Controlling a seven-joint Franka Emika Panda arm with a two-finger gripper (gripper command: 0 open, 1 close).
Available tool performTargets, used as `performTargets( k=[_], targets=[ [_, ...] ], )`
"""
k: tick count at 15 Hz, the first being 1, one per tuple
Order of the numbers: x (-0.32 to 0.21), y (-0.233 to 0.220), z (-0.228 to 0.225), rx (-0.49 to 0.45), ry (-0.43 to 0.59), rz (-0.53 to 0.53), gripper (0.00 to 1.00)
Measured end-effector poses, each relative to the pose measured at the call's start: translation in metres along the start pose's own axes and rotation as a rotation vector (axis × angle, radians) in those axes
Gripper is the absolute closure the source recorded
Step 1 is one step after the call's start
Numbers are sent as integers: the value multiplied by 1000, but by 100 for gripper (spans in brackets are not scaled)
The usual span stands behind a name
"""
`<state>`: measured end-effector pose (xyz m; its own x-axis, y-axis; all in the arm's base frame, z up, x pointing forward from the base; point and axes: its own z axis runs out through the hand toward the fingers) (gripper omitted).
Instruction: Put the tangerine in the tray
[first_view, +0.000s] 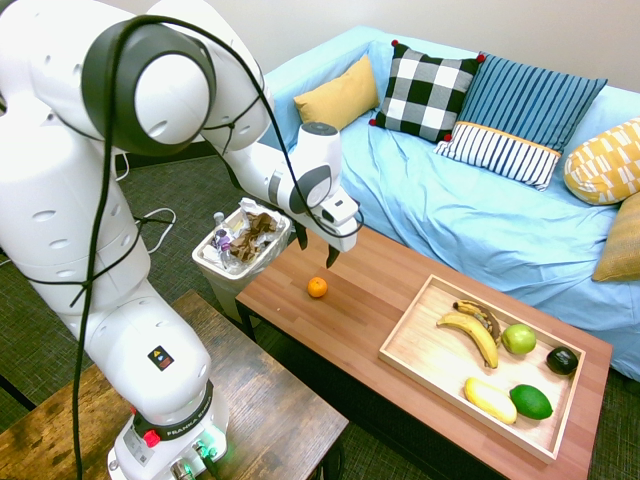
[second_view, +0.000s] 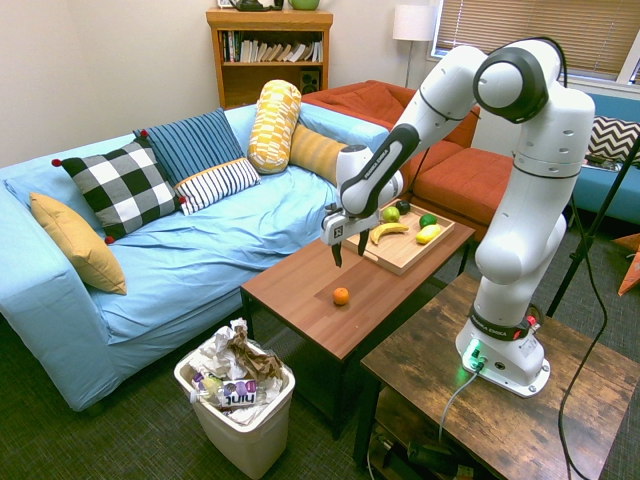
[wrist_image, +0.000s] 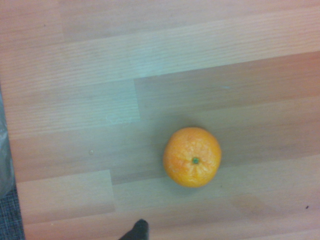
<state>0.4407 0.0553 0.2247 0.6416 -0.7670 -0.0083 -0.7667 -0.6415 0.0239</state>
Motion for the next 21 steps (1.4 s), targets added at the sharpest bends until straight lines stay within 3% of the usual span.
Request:
performTargets(
  k=[9,14,15,21],
  targets=[
    [6,-39,89,-98,-26,22,0],
    [6,-47,117,-128,-43,41,0],
    [6,-47,119,-130,-47,48,100],
    [9,-44,130,-132,-60,76,100]
  ],
)
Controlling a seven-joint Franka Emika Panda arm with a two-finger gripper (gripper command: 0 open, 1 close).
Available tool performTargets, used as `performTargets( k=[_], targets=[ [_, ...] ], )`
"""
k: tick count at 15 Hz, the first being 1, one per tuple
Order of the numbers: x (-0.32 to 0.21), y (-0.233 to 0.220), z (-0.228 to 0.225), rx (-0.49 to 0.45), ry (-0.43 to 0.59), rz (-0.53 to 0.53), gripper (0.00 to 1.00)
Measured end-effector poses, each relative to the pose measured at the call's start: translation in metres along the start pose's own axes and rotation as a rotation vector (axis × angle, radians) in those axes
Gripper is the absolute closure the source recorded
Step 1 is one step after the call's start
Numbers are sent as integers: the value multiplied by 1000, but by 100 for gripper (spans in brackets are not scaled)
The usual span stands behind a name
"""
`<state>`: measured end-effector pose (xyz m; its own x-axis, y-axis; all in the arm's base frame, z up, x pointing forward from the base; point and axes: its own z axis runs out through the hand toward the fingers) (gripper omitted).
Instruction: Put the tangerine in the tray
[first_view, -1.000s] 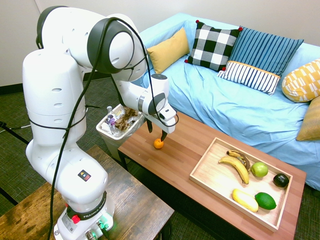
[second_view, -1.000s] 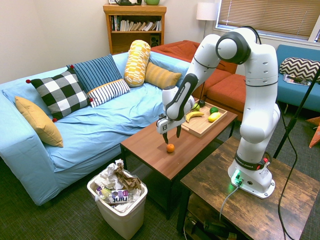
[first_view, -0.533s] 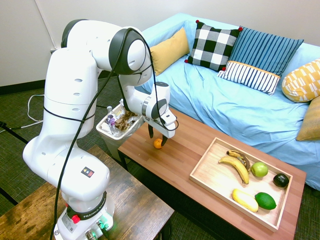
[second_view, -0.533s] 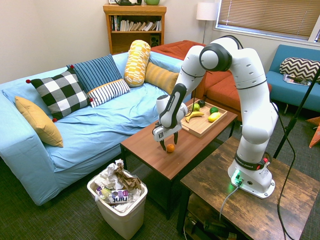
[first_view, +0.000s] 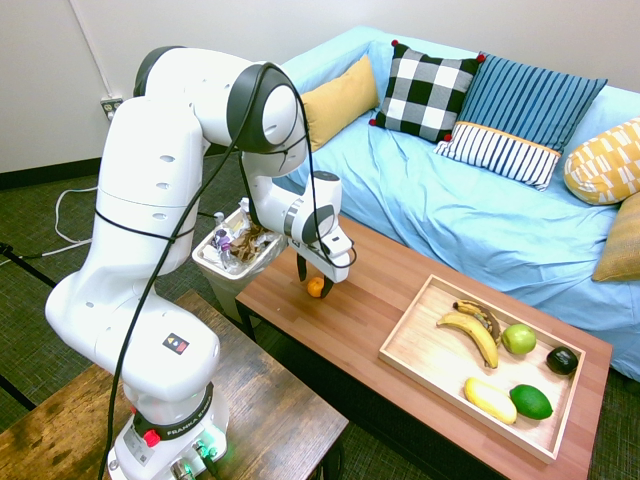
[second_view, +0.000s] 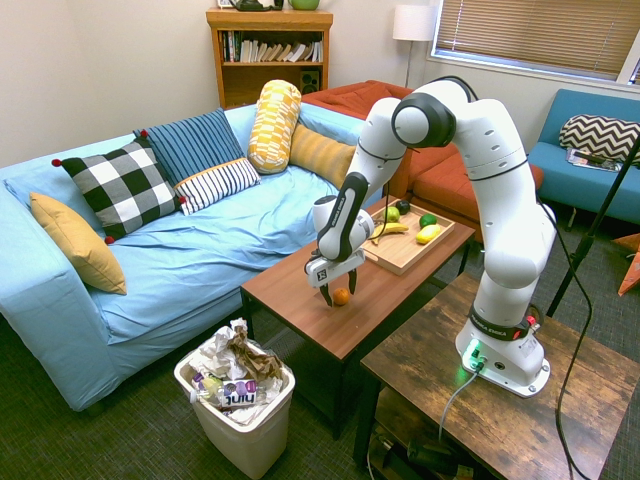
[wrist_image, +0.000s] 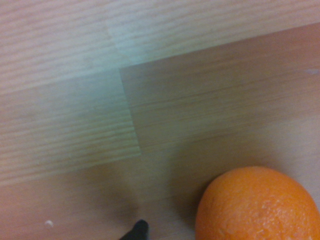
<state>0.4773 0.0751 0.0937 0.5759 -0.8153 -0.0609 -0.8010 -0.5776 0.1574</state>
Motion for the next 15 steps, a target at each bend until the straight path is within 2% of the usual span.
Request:
performTargets(
  k=[10,12,15],
  targets=[
    [7,-3,-9,22,3,5,100],
    [18,-3,-33,56,21,3,100],
    [59,18,-97,111,51,51,100]
  ],
)
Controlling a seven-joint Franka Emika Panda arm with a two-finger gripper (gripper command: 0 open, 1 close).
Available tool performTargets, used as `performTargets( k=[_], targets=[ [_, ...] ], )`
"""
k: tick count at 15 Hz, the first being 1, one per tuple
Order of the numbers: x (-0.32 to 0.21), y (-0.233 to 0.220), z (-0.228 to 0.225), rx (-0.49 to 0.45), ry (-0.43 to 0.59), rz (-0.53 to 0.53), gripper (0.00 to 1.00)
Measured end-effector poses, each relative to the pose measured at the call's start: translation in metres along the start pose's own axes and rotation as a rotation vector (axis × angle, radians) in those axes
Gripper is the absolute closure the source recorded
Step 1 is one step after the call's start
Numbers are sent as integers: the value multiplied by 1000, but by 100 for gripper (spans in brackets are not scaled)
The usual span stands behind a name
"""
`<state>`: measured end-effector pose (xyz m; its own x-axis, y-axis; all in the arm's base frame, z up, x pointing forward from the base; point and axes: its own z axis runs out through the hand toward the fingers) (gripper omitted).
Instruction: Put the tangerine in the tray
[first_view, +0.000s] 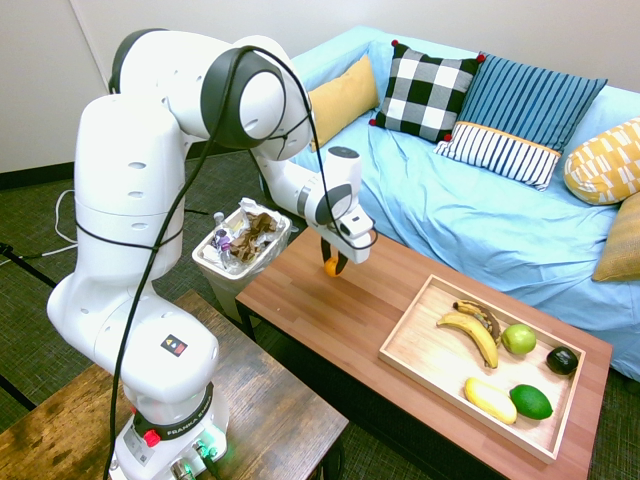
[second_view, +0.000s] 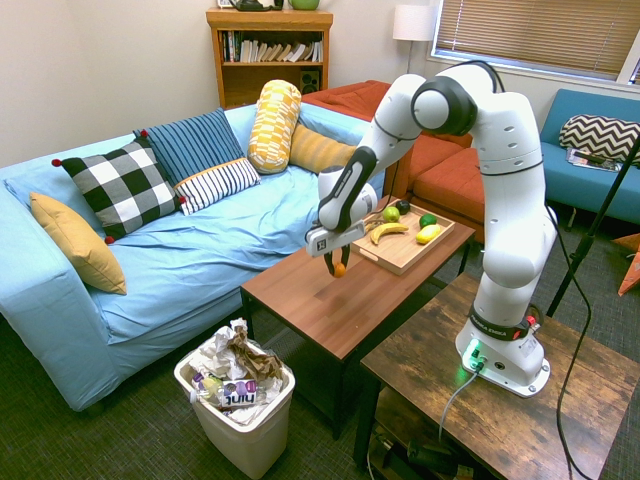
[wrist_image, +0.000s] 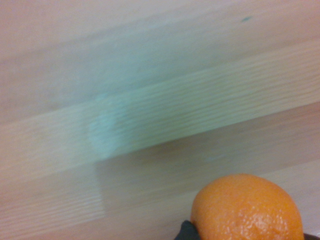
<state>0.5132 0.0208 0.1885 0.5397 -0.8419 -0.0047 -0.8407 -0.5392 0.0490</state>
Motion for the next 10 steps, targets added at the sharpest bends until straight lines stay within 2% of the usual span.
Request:
performTargets(
  k=[2,4,7,10],
  targets=[
    [46,26,-34,30,27,67,100],
    [98,61,-48,46,53,141,100],
    [161,98,-45,47,73,231,100],
    [210,113,-26,41,82,305,100]
  ],
)
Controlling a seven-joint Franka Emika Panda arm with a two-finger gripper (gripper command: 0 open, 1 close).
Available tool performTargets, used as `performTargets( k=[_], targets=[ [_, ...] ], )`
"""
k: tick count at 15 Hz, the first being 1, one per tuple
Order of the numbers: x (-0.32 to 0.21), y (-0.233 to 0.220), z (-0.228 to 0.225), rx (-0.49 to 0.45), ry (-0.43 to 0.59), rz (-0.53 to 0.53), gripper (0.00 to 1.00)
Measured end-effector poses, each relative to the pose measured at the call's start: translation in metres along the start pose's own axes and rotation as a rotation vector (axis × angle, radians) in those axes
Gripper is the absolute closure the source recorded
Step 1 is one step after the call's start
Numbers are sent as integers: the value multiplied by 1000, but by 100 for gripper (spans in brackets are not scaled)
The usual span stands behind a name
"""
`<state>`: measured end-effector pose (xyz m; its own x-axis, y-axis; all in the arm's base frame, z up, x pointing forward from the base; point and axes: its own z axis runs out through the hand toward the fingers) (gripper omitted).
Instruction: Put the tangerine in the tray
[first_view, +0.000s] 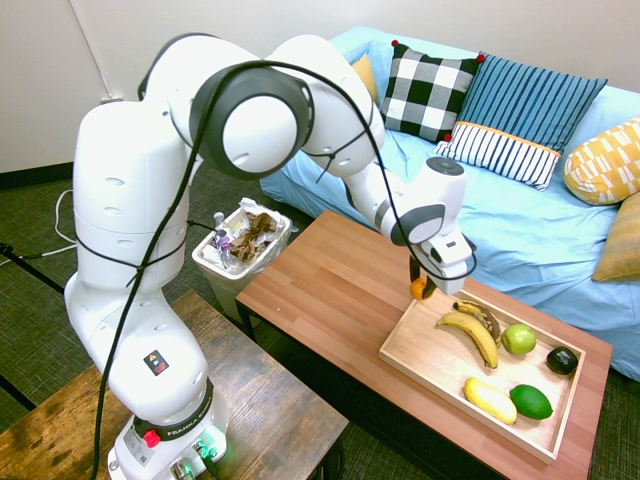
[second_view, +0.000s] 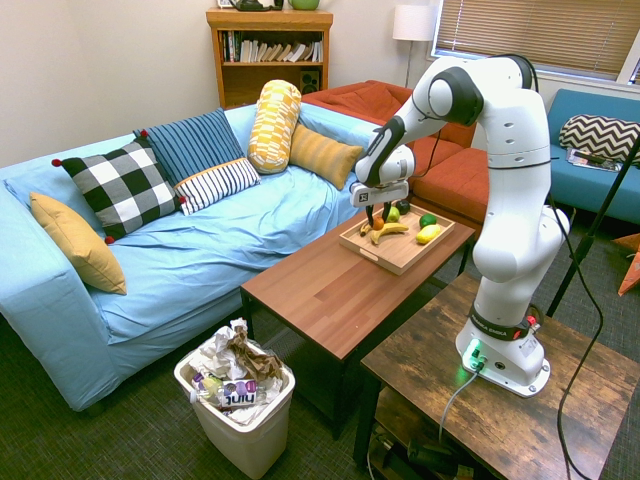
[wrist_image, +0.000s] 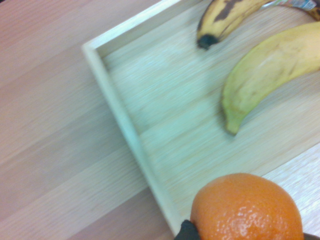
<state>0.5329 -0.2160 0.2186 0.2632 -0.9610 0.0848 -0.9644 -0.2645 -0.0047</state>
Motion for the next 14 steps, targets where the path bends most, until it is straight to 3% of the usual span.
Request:
performTargets(
  k=[5,12,13,14],
  targets=[
    [69,19,47,-18,-11,82,100],
    [84,29,114,-59,-60,81,100],
    [84,28,116,-57,-63,78,0],
    [85,28,116,-58,-68,75,0]
  ],
)
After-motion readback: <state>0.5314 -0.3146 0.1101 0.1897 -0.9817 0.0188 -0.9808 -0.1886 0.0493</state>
